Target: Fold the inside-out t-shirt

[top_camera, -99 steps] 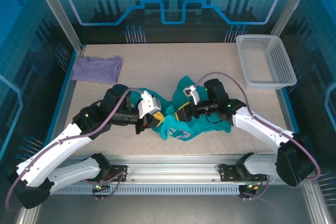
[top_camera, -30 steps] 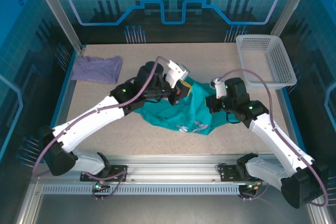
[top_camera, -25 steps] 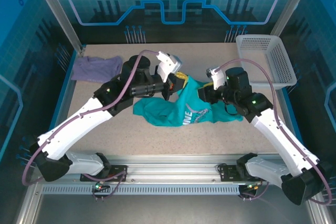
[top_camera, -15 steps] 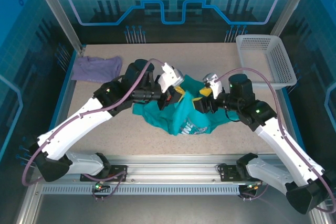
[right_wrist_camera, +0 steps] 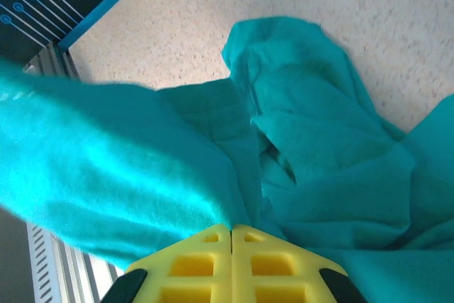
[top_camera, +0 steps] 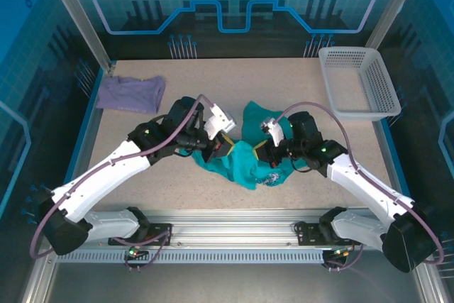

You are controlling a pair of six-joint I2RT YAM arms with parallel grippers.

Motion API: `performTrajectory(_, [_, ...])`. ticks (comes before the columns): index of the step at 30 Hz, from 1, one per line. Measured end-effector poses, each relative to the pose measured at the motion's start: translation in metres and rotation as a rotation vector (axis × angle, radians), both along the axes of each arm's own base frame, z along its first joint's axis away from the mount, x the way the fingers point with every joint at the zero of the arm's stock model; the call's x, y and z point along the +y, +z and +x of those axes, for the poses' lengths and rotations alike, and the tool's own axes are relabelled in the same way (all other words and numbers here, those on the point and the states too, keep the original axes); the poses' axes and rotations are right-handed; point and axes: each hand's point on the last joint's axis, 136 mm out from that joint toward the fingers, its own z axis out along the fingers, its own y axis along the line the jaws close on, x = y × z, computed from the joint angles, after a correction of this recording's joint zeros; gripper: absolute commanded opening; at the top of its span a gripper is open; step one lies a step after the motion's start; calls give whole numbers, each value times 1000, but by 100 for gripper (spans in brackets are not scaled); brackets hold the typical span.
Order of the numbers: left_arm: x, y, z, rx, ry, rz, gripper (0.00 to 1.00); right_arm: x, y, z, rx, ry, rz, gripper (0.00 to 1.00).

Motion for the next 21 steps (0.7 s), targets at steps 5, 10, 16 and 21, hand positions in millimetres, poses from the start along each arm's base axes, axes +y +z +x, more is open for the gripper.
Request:
performTrajectory(5, [10, -19, 45, 77, 143, -35, 23, -4, -14, -2, 58, -47, -16, 0])
performTrajectory(10, [16, -37, 66, 152, 237, -53, 38, -5, -19, 7, 86, -102, -18, 0])
performTrajectory(16, [33, -62, 52, 242, 346, -78, 56, -6, -30, 11, 122, -133, -38, 0])
performTrajectory(21, [44, -72, 27, 330, 430, -166, 61, -15, -41, 8, 176, -188, -85, 0])
